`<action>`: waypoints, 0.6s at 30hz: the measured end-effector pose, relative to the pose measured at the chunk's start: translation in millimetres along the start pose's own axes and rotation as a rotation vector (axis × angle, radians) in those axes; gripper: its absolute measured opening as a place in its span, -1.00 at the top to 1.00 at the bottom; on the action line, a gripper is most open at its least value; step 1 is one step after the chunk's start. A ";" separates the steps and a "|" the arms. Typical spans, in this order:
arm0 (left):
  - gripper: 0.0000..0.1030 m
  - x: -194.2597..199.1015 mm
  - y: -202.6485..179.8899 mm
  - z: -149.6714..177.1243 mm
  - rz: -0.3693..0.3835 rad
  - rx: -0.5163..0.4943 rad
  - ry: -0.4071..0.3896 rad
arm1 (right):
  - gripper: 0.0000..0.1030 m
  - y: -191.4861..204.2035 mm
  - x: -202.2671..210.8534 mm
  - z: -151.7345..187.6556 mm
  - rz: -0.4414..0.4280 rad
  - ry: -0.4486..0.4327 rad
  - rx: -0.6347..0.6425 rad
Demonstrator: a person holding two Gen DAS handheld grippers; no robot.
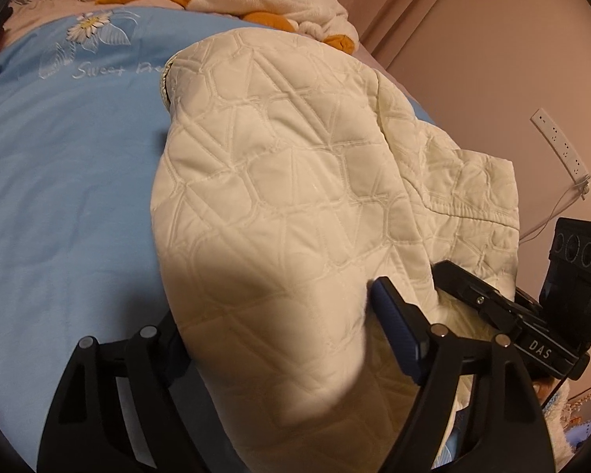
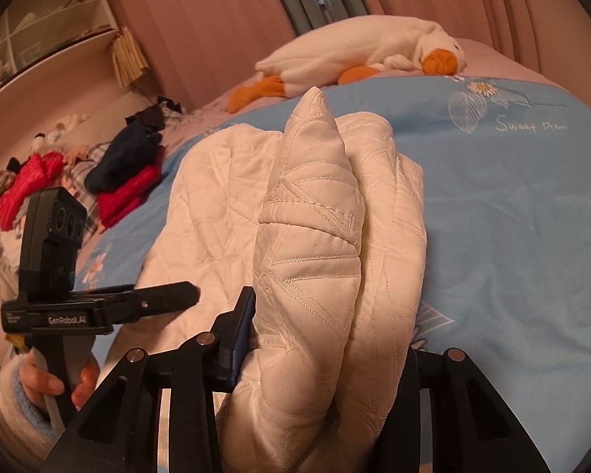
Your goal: Fold large clothes
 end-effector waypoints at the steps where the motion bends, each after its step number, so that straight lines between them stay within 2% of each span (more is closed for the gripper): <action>1: -0.57 4.3 2.0 -0.1 -0.006 0.004 -0.008 | 0.19 5.7 0.1 -0.3 -0.007 -0.002 0.010; 18: -0.57 38.4 10.2 1.4 -0.110 0.051 -0.090 | 0.19 77.9 -9.4 1.1 -0.135 -0.011 0.106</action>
Point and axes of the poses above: each gripper's, at about its wrist camera, not at the fingertips, and x roughly against the way its jaws point, y to its left, z to its underside, the point moved 8 cm from there along -x, roughly the way its jaws point, and after that the axes turned 14 degrees about -z, right-handed, at the moved point
